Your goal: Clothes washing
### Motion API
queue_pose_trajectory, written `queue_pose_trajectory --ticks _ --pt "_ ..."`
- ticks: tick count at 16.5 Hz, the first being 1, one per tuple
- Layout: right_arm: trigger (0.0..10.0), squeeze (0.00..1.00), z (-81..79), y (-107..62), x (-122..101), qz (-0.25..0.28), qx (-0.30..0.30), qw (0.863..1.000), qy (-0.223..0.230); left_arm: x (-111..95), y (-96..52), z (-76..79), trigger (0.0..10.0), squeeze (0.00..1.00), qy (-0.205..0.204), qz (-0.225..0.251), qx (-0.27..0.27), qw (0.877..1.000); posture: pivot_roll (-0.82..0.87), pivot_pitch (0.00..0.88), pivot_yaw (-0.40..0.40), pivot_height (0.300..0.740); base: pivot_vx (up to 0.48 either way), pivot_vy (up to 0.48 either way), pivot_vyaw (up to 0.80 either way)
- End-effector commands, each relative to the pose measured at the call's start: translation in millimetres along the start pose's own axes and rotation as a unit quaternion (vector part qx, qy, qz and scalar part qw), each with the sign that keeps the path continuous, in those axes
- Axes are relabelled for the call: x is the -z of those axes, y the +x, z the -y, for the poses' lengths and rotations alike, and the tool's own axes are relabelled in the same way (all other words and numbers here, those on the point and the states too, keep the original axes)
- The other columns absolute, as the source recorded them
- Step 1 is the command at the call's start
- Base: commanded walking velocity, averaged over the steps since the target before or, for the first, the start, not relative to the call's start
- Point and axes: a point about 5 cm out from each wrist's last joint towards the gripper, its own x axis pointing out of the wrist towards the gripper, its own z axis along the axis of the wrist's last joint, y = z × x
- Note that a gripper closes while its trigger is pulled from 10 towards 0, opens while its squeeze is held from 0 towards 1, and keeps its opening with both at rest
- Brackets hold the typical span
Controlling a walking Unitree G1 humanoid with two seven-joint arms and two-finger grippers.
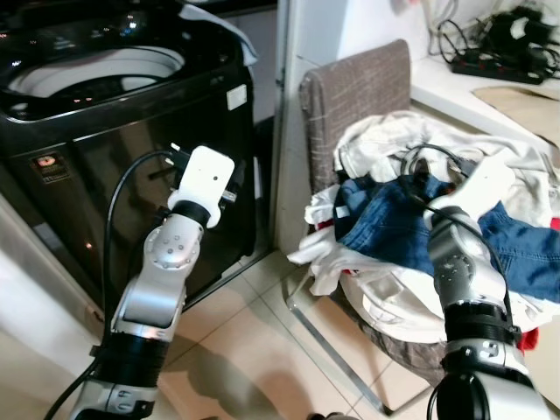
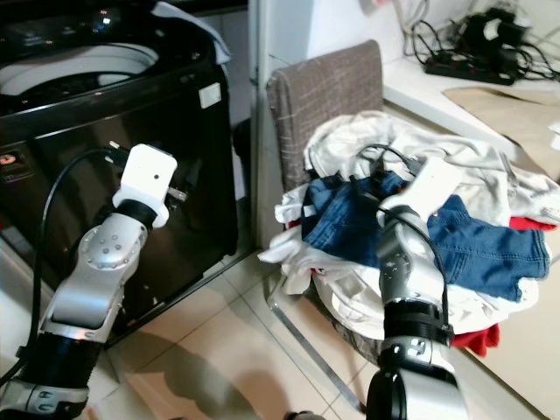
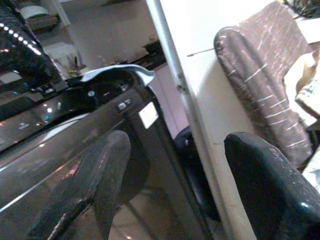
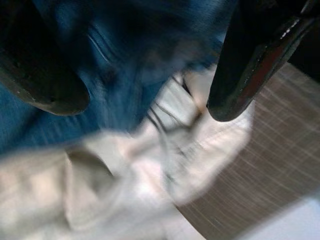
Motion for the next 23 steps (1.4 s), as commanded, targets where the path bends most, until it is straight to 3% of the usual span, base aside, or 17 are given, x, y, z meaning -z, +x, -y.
queue_pose_trajectory --ticks 1,4,6,7,11,15,18,19,20,23 --pt "10.0 0.0 10.2 5.8 0 -0.014 0.024 0.999 0.029 -5 2.7 -4.1 10.0 0.0 0.004 0.009 0.005 1.0 -0.01 0.0 0.017 0.74 0.0 0.0 0.0" --pt "10.0 0.0 17.7 10.5 4 -0.042 0.067 0.994 0.077 -7 -0.3 -13.5 10.0 0.0 0.018 0.012 0.004 1.0 0.02 0.001 0.022 0.74 0.0 0.0 0.0" --pt "10.0 0.0 17.9 9.5 3 -0.056 0.101 0.991 0.074 -9 -0.7 -20.6 10.0 0.0 0.024 0.013 -0.001 1.0 0.03 0.007 0.023 0.74 0.0 0.0 0.0" --pt "10.0 0.0 17.3 5.7 1 -0.056 0.125 0.99 0.033 -10 -1.4 -24.9 10.0 0.0 0.028 0.014 -0.004 1.0 0.03 0.008 0.02 0.74 0.0 0.0 0.0" --pt "10.0 0.0 12.9 -2.6 -3 -0.071 0.13 0.989 -0.02 -10 -1.9 -26.2 10.0 0.0 0.027 0.014 -0.008 1.0 0.01 0.014 0.009 0.74 0.0 0.0 0.0" --pt "10.0 0.0 43.6 0.6 30 -0.171 0.18 0.967 -0.058 -12 1.5 -18.4 10.0 0.0 0.013 0.012 0.002 1.0 0.0 0.017 0.008 0.74 0.0 0.0 0.0" --pt "10.0 0.0 50.2 -2.5 43 -0.199 0.184 0.961 -0.061 -13 1.2 -17.6 10.0 0.0 0.013 0.013 0.005 1.0 0.01 0.019 0.013 0.74 0.0 0.0 0.0" --pt "2.5 0.0 52.2 -3.0 46 -0.202 0.186 0.96 -0.063 -13 1.1 -18.3 10.0 0.0 0.014 0.013 0.005 1.0 0.01 0.019 0.013 0.74 0.0 0.0 0.0" --pt "0.0 0.0 54.9 -2.5 47 -0.199 0.188 0.959 -0.07 -14 1.1 -20.2 10.0 0.0 0.016 0.013 0.003 1.0 0.02 0.017 0.013 0.74 0.0 0.0 0.0" --pt "0.0 0.0 47.7 4.0 40 -0.168 0.152 0.968 -0.106 -15 1.6 -22.6 10.0 0.0 0.021 0.016 -0.001 1.0 0.02 0.014 0.012 0.74 0.0 0.0 0.0"
